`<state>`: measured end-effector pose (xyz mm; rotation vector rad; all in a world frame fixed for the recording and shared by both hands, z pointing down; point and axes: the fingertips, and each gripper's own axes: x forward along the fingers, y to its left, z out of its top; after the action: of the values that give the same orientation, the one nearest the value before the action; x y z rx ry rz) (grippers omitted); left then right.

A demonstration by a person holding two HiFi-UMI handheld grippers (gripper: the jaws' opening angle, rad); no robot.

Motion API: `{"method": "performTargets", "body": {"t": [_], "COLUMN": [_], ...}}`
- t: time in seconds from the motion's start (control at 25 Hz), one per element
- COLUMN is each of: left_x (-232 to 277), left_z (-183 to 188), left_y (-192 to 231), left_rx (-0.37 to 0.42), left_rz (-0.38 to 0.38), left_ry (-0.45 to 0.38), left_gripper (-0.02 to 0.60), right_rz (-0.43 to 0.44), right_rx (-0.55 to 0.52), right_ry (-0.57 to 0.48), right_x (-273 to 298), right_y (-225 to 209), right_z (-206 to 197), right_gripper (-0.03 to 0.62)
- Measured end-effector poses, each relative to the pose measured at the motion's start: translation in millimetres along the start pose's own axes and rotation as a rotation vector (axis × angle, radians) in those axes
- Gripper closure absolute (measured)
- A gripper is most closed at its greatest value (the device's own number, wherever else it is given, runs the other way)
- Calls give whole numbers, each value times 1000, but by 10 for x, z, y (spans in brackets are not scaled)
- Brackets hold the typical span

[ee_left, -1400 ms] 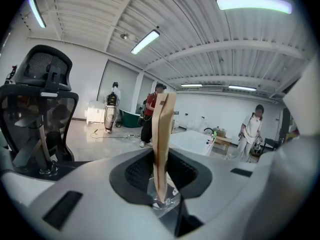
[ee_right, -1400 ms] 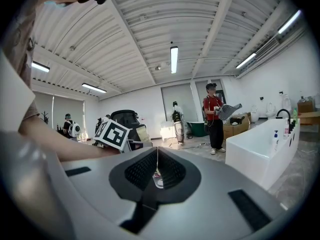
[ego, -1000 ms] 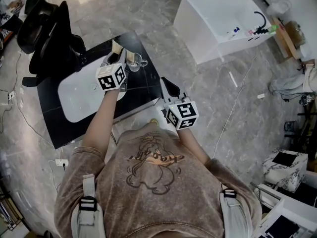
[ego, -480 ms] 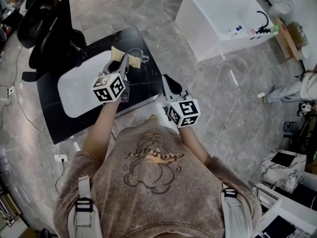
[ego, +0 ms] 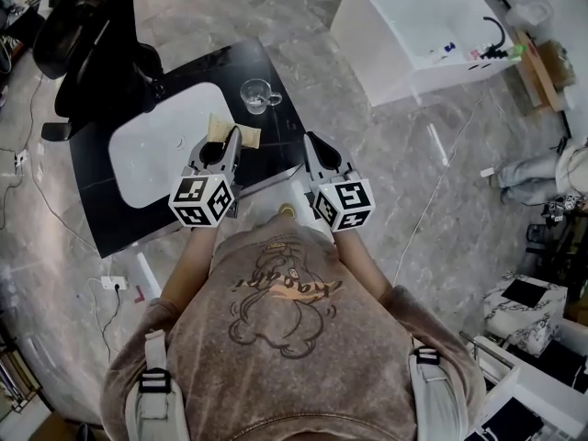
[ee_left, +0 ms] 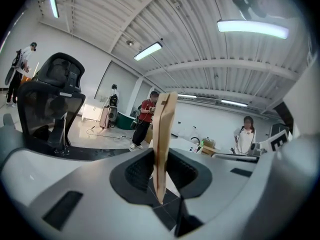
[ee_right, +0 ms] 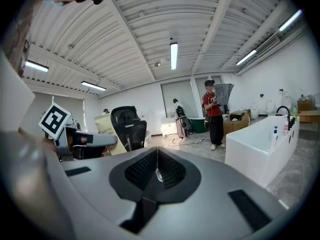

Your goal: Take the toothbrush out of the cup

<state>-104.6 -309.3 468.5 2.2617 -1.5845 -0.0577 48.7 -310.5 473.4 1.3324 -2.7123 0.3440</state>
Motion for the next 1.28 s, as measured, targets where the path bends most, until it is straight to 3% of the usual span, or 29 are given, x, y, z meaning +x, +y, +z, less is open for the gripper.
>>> {"method": "performTargets", "body": {"t": [0.4, 0.84, 1.28], "left_x": [-272, -800, -1363], "left_z": [-29, -188, -306], "left_y": [-39, -318, -620], "left_rx": [23, 58, 79], "left_rz": [-20, -123, -120], "left_ry": [16, 43, 33], "left_gripper": [495, 495, 495], "right_rz": [-22, -73, -27], "right_rx": [-6, -10, -17], "right_ry": [7, -13, -28], "right_x": [-151, -652, -1126], "right_y": [237, 632, 958], "right_z": [-23, -113, -191], "right_gripper": [576, 576, 576]}}
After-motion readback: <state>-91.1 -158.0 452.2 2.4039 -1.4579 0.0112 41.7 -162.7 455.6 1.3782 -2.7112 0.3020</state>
